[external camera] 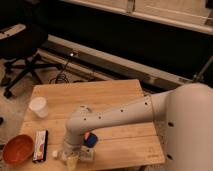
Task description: Place the bottle in the ceramic bowl
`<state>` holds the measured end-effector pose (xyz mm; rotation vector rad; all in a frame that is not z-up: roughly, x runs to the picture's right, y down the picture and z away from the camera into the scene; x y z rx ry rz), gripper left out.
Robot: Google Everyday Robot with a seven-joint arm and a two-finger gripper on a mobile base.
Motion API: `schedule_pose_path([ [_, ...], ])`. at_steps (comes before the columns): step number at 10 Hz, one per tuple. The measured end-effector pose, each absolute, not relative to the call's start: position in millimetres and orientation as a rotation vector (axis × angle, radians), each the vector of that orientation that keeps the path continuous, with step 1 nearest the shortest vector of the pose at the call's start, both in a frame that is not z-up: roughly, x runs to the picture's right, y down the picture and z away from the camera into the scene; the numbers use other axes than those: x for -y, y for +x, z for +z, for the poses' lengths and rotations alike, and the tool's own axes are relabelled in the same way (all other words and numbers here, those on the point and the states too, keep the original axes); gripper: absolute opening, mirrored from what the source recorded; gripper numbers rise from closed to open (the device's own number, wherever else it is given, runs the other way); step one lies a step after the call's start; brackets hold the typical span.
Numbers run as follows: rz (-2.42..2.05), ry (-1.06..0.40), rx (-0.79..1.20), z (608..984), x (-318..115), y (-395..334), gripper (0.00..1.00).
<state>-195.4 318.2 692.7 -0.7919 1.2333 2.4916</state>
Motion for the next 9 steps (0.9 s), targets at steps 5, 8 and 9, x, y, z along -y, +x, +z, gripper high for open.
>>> schedule_pose_path([
  [5,2.515,-0.786,-1.216,703,-312,-197,0.8],
  [8,2.522,-0.776,-1.212,706,-316,-194,0.8],
  [9,2.526,-0.775,-1.212,707,-318,-192,0.8],
])
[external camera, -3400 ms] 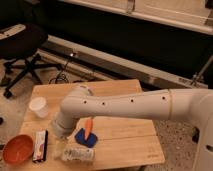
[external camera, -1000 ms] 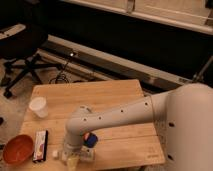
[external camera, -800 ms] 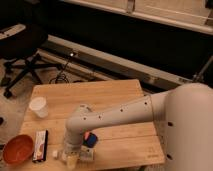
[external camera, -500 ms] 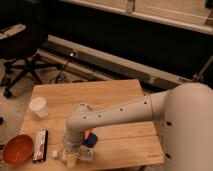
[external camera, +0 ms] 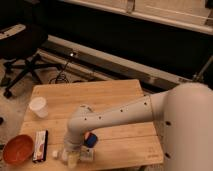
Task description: Place the bottle in the ceramic bowl
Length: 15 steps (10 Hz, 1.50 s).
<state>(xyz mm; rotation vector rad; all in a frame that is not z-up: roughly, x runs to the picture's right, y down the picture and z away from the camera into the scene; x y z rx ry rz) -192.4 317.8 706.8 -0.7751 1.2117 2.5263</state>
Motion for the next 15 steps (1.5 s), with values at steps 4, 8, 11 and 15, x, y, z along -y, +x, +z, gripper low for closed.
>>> schedule_pose_path([
  [4,2.51,-0.806,-1.201,705.4,-321.6,-194.0,0.47],
  [8,2.48,-0.822,-1.205,703.6,-323.4,-195.2,0.11],
  [11,2.461,-0.822,-1.214,702.9,-323.6,-196.0,0.1],
  [15,2.442,-0.823,-1.217,702.8,-322.1,-199.3,0.1],
])
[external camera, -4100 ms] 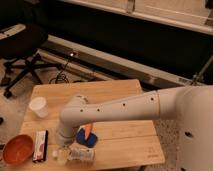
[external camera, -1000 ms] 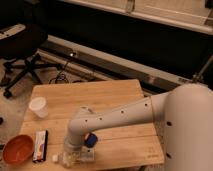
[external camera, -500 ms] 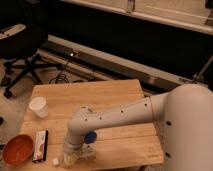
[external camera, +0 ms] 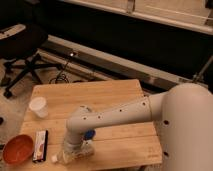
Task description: Place the bottle in the ceramic bowl
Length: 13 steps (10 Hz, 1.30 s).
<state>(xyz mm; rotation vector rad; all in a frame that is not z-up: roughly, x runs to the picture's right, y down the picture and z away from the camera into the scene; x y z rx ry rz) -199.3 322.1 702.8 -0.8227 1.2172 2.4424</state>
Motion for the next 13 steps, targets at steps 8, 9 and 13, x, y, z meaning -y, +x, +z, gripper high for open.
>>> schedule_pose_path([
  [8,2.492,-1.158,-1.016,693,-200,-277,0.1],
  [9,2.481,-1.201,-0.982,688,-182,-291,0.1],
  [13,2.345,-1.462,-0.866,642,-120,-372,0.1],
])
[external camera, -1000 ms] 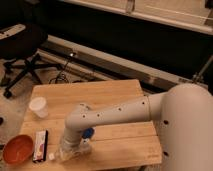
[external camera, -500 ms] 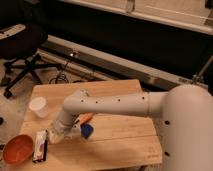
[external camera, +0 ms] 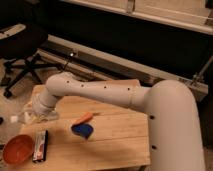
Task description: Place the bottle in the ceramic bowl
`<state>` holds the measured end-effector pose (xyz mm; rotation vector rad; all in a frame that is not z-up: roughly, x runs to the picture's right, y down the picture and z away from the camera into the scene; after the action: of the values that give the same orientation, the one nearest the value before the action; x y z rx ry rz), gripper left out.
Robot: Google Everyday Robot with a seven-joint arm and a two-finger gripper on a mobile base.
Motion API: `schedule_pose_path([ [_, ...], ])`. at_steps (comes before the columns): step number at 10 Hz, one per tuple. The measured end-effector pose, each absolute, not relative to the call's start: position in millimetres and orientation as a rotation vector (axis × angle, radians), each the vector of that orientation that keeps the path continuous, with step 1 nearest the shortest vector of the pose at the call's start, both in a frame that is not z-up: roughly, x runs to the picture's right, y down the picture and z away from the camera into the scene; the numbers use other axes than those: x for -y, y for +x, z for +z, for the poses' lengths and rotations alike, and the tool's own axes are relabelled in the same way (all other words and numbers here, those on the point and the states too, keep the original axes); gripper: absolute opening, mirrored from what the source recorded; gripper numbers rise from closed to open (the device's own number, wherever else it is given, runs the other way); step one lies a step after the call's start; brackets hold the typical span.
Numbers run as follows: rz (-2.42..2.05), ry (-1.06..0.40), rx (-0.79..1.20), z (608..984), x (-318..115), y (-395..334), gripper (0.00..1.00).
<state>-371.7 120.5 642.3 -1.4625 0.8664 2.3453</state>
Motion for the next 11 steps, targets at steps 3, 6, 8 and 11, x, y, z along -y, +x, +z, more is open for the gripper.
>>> schedule_pose_path([
  [3,2.187,-1.671,-0.9,595,-116,-409,0.1],
  [6,2.037,-1.791,-1.0,570,-138,-423,0.1],
  [8,1.962,-1.806,-1.048,568,-156,-428,0.1],
  [11,1.897,-1.762,-1.078,572,-173,-430,0.1],
])
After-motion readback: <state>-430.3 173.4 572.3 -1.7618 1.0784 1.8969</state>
